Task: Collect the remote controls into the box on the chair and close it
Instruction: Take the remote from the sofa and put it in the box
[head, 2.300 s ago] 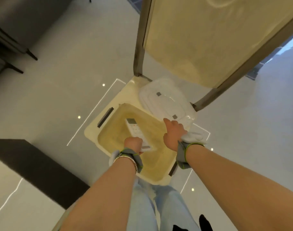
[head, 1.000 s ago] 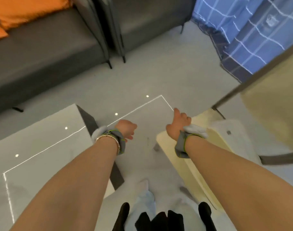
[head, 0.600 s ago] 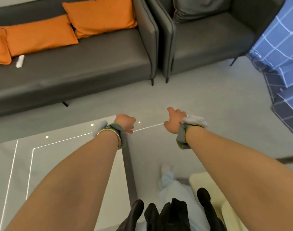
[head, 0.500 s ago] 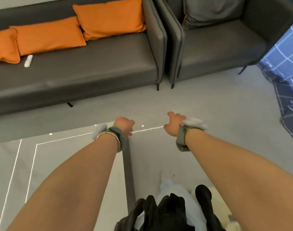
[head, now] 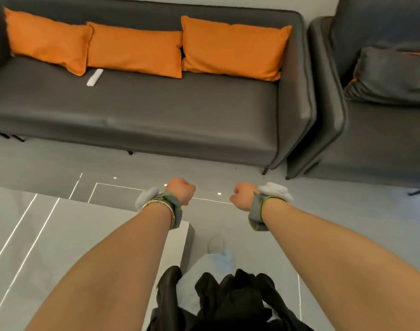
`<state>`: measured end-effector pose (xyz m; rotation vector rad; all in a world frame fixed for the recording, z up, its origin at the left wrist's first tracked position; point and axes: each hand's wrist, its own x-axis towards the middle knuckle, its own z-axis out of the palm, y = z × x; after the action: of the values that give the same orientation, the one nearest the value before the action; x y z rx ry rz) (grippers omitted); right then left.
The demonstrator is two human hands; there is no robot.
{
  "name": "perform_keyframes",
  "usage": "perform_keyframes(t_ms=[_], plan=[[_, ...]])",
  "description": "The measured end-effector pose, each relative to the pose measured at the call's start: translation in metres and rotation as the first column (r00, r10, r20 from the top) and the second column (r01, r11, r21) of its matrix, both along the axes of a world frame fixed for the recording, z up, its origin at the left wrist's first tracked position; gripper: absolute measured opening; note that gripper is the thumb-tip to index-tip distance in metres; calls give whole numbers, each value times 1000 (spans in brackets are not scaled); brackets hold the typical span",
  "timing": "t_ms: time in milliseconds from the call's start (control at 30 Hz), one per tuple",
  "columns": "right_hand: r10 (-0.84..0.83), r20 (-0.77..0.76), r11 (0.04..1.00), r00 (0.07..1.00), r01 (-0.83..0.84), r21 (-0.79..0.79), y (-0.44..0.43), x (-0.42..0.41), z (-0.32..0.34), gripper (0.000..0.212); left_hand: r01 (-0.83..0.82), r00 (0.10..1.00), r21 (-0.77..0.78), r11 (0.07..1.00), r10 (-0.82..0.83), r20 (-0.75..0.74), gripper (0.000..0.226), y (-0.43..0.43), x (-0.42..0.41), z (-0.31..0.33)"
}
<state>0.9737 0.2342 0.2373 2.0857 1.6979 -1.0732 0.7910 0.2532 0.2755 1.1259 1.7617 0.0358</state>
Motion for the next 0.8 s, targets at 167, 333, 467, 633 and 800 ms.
perform_keyframes(t_ms=[167, 333, 467, 633, 800], plan=[[84, -5, 995, 996, -84, -47, 86, -10, -7, 33, 26, 995, -46, 999, -30, -94, 29, 69, -17, -9], [133, 19, 986, 991, -130, -102, 198, -13, -10, 33, -9, 998, -59, 998, 5, -61, 19, 166, -32, -12], [225, 34, 974, 974, -224, -22, 302, -34, -6, 33, -134, 987, 20, 991, 135, -89, 18, 250, -59, -3], [338, 45, 941, 940, -338, -1, 409, -90, 12, 35, -239, 963, 77, 968, 246, -106, 15, 321, -113, 15], [431, 1, 902, 903, -430, 20, 497, -184, 23, 35, -389, 905, 119, 914, 403, -138, 19, 379, -205, 23]])
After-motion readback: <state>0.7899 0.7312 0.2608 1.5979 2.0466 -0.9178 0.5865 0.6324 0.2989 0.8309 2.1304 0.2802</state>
